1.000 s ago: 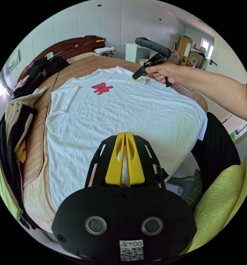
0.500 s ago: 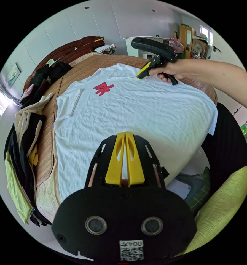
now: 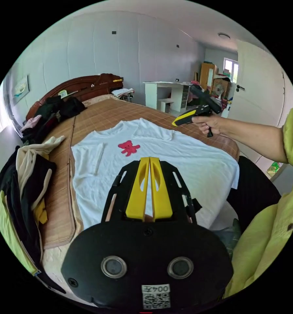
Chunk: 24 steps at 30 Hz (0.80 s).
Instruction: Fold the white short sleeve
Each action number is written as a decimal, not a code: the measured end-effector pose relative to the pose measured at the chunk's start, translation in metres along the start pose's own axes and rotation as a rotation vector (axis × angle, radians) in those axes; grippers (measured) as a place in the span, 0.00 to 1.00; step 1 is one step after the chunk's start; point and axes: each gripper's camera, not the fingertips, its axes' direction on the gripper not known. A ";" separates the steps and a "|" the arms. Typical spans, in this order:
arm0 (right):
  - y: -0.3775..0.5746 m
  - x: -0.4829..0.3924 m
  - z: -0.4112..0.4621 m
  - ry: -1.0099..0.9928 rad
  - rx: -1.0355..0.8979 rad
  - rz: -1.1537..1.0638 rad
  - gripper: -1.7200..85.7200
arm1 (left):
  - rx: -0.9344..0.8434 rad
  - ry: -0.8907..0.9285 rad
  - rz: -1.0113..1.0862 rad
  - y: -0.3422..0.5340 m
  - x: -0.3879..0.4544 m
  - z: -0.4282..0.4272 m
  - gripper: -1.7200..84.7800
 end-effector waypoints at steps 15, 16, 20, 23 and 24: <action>-0.110 0.101 0.087 -0.269 0.021 0.254 0.02 | -0.353 -0.099 0.101 -0.003 -0.030 0.160 0.02; -0.119 0.102 0.098 -0.276 -0.002 0.257 0.02 | -0.356 -0.116 0.114 -0.003 -0.025 0.161 0.02; -0.141 0.095 0.139 -0.223 -0.112 0.226 0.03 | -0.343 -0.230 0.194 0.001 0.001 0.168 0.02; -0.148 0.091 0.174 -0.174 -0.246 0.207 0.05 | -0.341 -0.254 0.211 0.001 0.008 0.172 0.02; -0.148 0.092 0.174 -0.176 -0.223 0.212 0.06 | -0.340 -0.239 0.201 0.000 0.006 0.172 0.02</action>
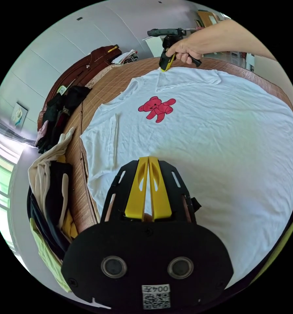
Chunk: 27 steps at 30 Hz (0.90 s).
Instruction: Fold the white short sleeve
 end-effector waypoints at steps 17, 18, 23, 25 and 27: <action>0.201 0.009 -0.039 0.053 0.111 -0.312 0.07 | 0.000 0.170 -0.077 -0.008 -0.021 -0.008 0.02; 0.203 0.007 -0.033 0.055 0.094 -0.321 0.08 | -0.001 0.151 -0.068 -0.009 -0.017 -0.010 0.02; 0.222 0.022 -0.007 0.027 0.074 -0.309 0.09 | -0.002 0.152 -0.068 -0.012 -0.015 -0.020 0.02; 0.230 0.021 -0.014 0.049 0.114 -0.301 0.09 | -0.001 0.173 -0.078 -0.013 -0.018 -0.024 0.02; 0.242 0.014 -0.017 0.059 0.141 -0.323 0.10 | -0.001 0.184 -0.083 -0.013 -0.019 -0.028 0.02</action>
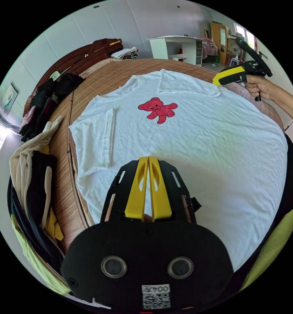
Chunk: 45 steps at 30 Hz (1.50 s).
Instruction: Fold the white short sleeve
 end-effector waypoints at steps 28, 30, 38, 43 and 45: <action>0.293 -0.072 -0.037 -0.294 0.096 0.380 0.10 | 0.063 -0.187 -0.032 0.006 -0.009 -0.166 0.03; 0.312 -0.074 -0.043 -0.277 0.123 0.374 0.10 | 0.060 -0.151 -0.098 0.032 -0.024 -0.202 0.03; 0.399 -0.045 -0.056 -0.289 0.152 0.493 0.11 | -0.030 0.017 -0.340 0.178 -0.054 -0.301 0.05; 0.437 -0.042 -0.046 -0.355 0.145 0.553 0.11 | -0.075 0.084 -0.453 0.223 -0.069 -0.327 0.05; 0.446 -0.044 -0.041 -0.383 0.155 0.563 0.11 | -0.070 0.103 -0.476 0.226 -0.079 -0.338 0.05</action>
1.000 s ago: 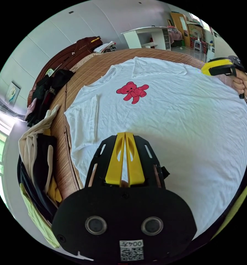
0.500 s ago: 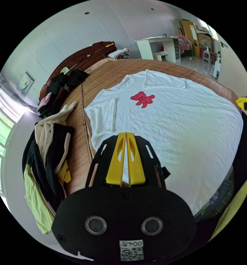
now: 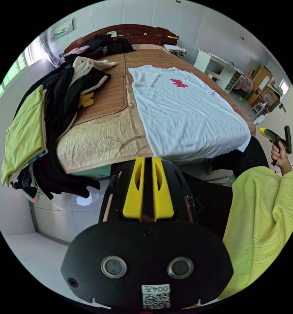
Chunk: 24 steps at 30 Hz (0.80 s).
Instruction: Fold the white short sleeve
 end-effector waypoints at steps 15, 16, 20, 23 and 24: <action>0.009 0.010 0.018 0.048 0.034 -0.052 0.11 | -0.017 -0.013 0.034 -0.089 -0.011 -0.017 0.06; 0.004 0.011 0.018 0.061 0.041 -0.058 0.11 | 0.002 -0.025 0.051 -0.093 -0.010 -0.021 0.06; -0.029 0.011 0.025 0.077 0.059 -0.092 0.10 | 0.111 -0.094 0.125 -0.146 -0.003 -0.036 0.05; -0.066 0.002 0.046 0.090 0.039 -0.145 0.11 | 0.126 -0.116 0.176 -0.202 -0.002 -0.026 0.05; -0.075 0.000 0.052 0.092 0.034 -0.156 0.11 | 0.130 -0.125 0.196 -0.226 -0.002 -0.018 0.05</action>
